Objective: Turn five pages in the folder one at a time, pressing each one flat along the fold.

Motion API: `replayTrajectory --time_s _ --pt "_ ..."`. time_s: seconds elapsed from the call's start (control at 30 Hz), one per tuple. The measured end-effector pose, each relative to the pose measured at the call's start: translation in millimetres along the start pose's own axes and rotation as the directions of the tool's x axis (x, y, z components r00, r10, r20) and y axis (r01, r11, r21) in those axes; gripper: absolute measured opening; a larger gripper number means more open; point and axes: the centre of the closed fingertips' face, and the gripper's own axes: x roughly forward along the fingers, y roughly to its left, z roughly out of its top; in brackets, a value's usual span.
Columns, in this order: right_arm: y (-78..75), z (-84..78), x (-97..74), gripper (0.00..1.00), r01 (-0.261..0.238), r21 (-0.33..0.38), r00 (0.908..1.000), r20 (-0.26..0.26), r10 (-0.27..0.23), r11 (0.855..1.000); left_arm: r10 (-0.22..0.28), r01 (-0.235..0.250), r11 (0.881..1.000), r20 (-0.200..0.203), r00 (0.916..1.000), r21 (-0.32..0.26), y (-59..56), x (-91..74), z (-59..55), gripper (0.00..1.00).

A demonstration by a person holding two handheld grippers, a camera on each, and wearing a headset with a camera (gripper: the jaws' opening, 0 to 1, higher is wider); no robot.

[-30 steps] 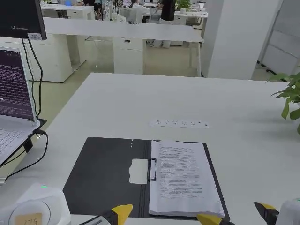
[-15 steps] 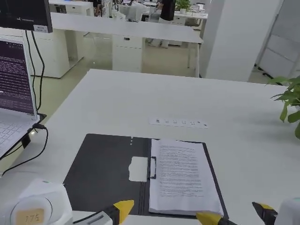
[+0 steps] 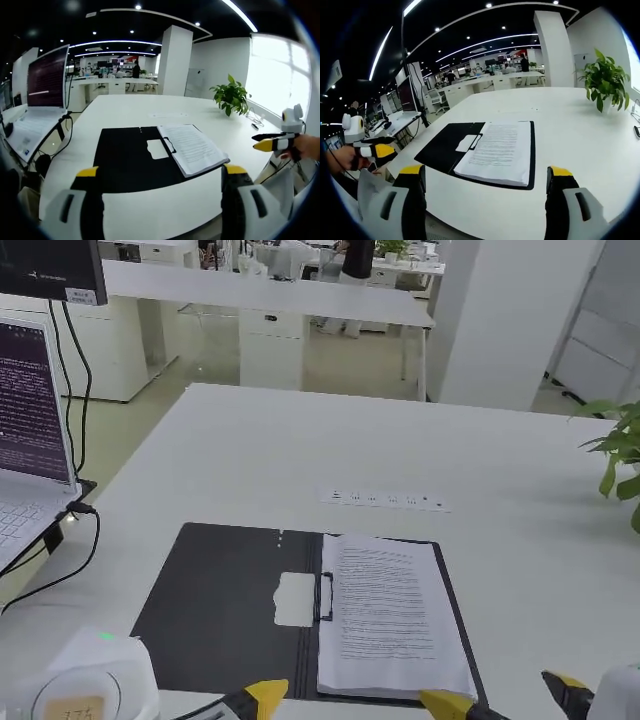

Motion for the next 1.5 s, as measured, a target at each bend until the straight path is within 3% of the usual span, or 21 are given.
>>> replayTrajectory --time_s 0.23,0.5,0.8,0.97,1.23,1.5 --pt "1.1 -1.2 2.4 1.00 0.000 0.005 1.0000 0.001 0.000 1.000 0.006 -0.006 1.000 -0.011 0.9999 0.004 3.0 -1.1 -0.3 0.99" --pt "-0.5 3.5 0.2 1.00 0.003 -0.003 0.9996 0.029 -0.003 1.000 -0.021 0.021 0.999 -0.003 0.9998 0.043 -9.5 2.8 5.3 0.99" --pt "-2.4 13.6 -11.7 1.00 0.021 0.000 0.9958 0.089 -0.021 1.000 -0.057 0.056 0.996 0.016 0.9983 0.066 -20.0 -1.8 10.7 0.99" --pt "-0.7 23.2 -19.4 1.00 0.031 -0.023 0.9855 0.168 -0.026 0.999 -0.088 0.084 0.994 0.060 0.9943 0.073 -25.6 -2.6 18.9 0.99" --pt "3.3 16.8 -19.4 1.00 0.023 -0.062 0.9861 0.166 -0.012 0.998 -0.096 0.088 0.989 0.061 0.9936 0.121 -28.7 0.6 20.0 0.99" --pt "4.9 18.7 -15.5 1.00 0.010 -0.075 0.9864 0.164 0.003 0.997 -0.077 0.063 0.987 0.087 0.9932 0.146 -20.9 -2.3 24.3 0.99"
